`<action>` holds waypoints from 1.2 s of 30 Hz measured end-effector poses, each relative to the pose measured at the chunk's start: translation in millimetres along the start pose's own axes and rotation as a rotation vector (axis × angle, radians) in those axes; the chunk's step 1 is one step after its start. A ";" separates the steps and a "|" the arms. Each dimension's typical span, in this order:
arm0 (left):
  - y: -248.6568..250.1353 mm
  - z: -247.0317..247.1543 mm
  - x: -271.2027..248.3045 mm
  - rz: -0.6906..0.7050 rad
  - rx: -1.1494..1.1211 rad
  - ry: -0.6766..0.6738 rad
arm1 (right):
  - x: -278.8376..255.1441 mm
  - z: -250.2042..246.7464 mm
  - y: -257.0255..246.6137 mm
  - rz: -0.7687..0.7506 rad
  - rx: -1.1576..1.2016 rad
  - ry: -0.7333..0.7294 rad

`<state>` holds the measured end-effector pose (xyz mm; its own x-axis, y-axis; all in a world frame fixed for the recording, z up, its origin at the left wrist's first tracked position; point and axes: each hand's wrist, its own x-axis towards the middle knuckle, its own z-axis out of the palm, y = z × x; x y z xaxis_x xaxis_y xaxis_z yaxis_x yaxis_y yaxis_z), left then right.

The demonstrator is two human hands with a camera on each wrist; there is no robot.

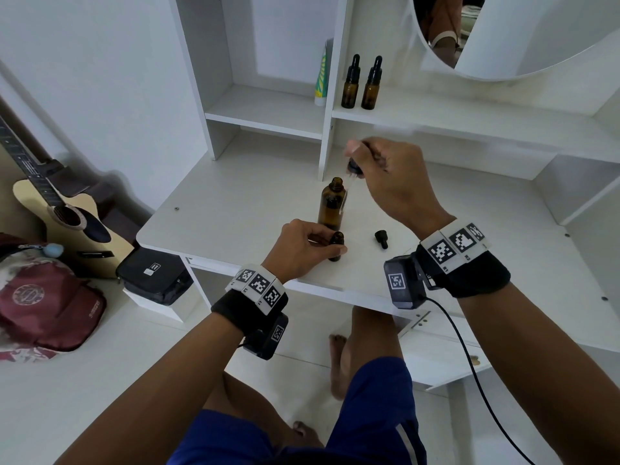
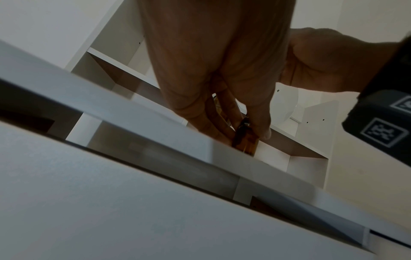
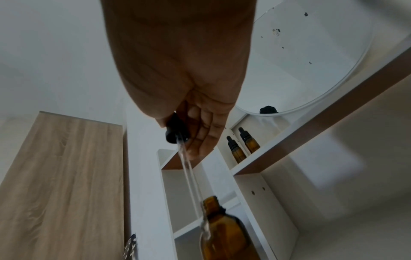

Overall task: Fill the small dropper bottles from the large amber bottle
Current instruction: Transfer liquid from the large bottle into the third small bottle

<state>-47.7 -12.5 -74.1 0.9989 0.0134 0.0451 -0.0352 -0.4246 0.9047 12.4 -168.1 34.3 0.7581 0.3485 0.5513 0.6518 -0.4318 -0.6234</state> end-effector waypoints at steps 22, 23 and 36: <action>-1.0 0.4 1.2 -0.013 -0.005 0.003 | 19.7 7.3 -0.1 -0.088 0.040 0.157; -1.1 0.6 1.4 -0.013 -0.003 0.004 | 18.8 9.2 2.0 -0.078 0.019 0.118; -3.1 0.9 2.1 0.011 0.004 0.011 | 10.6 30.2 27.1 0.084 -0.194 -0.301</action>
<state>-45.5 -12.0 -77.2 0.9980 0.0192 0.0596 -0.0456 -0.4288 0.9023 38.8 -151.0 6.5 0.7996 0.5221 0.2967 0.5931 -0.6091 -0.5265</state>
